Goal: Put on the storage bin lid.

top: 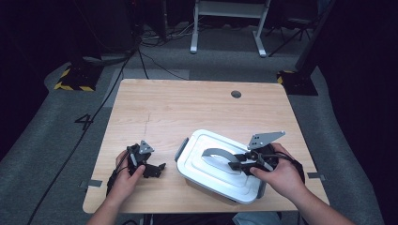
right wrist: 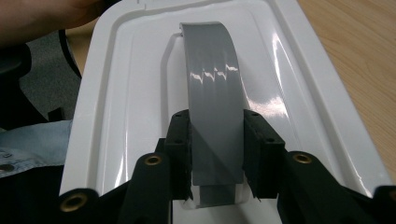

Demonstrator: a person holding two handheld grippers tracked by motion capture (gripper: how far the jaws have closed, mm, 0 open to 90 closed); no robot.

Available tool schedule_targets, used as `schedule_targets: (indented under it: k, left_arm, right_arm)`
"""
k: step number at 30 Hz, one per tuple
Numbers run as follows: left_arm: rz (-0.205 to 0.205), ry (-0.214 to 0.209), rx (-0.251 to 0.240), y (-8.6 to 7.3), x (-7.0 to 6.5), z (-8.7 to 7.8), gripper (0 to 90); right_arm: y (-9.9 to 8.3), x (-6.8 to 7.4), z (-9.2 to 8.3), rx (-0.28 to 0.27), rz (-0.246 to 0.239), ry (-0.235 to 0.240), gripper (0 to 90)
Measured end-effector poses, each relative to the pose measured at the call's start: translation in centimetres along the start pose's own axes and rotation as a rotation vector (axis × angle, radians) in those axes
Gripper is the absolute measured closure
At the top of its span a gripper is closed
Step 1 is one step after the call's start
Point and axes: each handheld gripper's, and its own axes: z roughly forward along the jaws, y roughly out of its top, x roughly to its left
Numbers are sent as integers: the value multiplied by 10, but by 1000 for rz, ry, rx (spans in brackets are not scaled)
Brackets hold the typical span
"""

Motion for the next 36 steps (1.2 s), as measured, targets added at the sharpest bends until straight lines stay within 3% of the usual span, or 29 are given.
schedule_targets:
  k: [4,10,14,16,20,28,31,33,36]
  left_arm:
    - [-3,1,-2,0,0,0,1]
    - [5,4,-6,-3,2,-2,2]
    - [-5,-5,-4,-6,3,-5,2]
    - [-3,-3,-6,-9,5,-7,2]
    - [-11,13,-5,-13,8,-11,2]
    - [-35,26,-9,-19,9,-15,2]
    - [-35,30,-8,-19,10,-16,1]
    - [-38,27,-7,-20,9,-17,2]
    - [-40,26,-4,-22,10,-18,2]
  right_arm:
    - [1,-1,0,-6,6,-5,571]
    - [12,-5,-12,-83,8,-22,449]
    - [17,-10,-19,-108,10,-33,432]
    - [22,-16,-27,-139,11,-60,417]
    - [24,-23,-34,-155,14,-84,416]
    - [18,-53,-50,-182,69,-168,410]
    - [10,-68,-56,-196,105,-202,410]
    - [1,-83,-63,-204,133,-249,408]
    - [-6,-92,-67,-208,156,-277,406]
